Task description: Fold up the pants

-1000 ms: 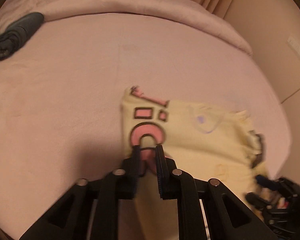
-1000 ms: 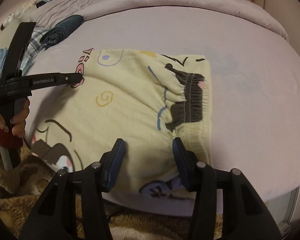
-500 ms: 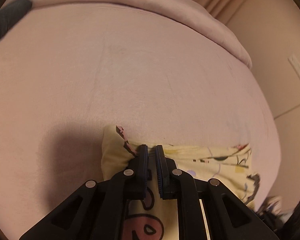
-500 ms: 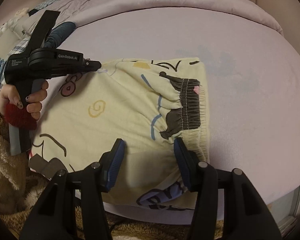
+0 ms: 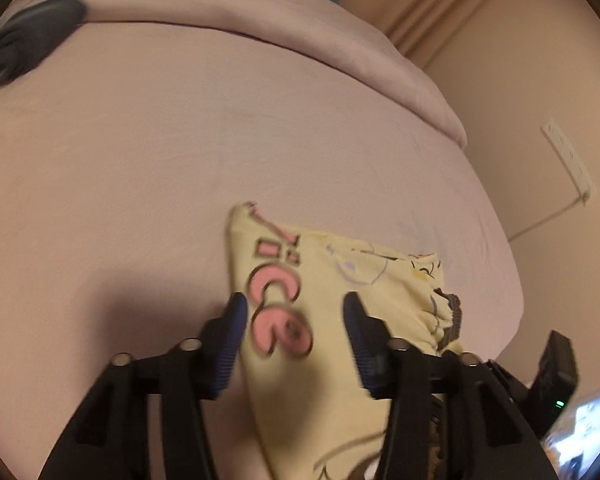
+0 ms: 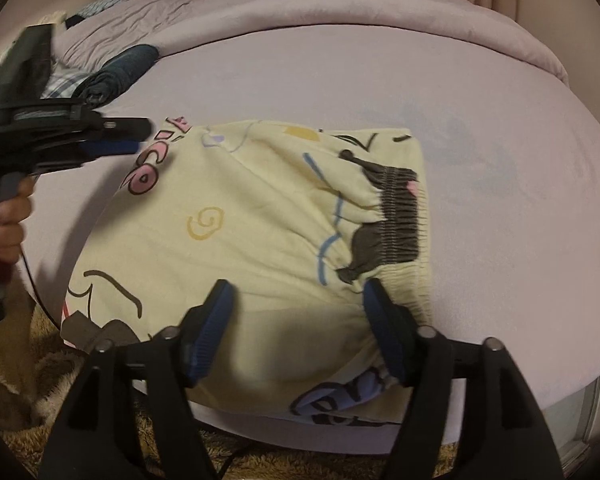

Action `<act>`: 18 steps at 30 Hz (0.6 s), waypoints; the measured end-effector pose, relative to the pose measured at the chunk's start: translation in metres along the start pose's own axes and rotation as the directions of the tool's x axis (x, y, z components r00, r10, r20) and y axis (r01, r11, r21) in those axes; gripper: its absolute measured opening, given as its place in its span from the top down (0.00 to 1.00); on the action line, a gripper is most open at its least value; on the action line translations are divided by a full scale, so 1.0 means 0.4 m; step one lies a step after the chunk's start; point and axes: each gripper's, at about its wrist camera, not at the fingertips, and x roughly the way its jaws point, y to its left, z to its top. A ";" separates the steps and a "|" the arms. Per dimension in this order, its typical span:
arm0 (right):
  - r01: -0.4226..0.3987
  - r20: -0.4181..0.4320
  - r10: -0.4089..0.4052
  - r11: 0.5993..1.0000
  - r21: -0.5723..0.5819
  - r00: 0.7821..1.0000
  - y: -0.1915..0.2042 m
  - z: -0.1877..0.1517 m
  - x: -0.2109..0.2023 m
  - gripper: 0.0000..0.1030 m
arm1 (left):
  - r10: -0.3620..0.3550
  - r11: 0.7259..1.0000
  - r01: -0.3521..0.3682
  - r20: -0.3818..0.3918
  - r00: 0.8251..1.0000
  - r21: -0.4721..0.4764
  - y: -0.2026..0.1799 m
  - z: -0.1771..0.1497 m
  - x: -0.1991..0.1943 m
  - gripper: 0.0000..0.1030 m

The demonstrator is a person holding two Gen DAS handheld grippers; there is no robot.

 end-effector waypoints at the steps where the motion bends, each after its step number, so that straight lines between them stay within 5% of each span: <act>1: 0.006 0.000 -0.006 1.000 -0.010 1.000 0.005 0.000 0.004 0.28 | -0.004 1.000 0.004 0.002 1.000 -0.017 0.012 -0.012 -0.014 0.48; 8: 0.008 0.005 -0.008 1.000 -0.016 1.000 0.020 0.001 0.014 0.16 | 0.084 0.996 -0.084 -0.004 0.996 -0.035 0.055 -0.110 -0.056 0.48; 18: 0.014 0.024 -0.013 0.999 -0.034 1.000 0.032 -0.004 0.027 0.07 | 0.061 0.998 -0.062 -0.063 0.996 -0.022 0.038 -0.172 -0.019 0.48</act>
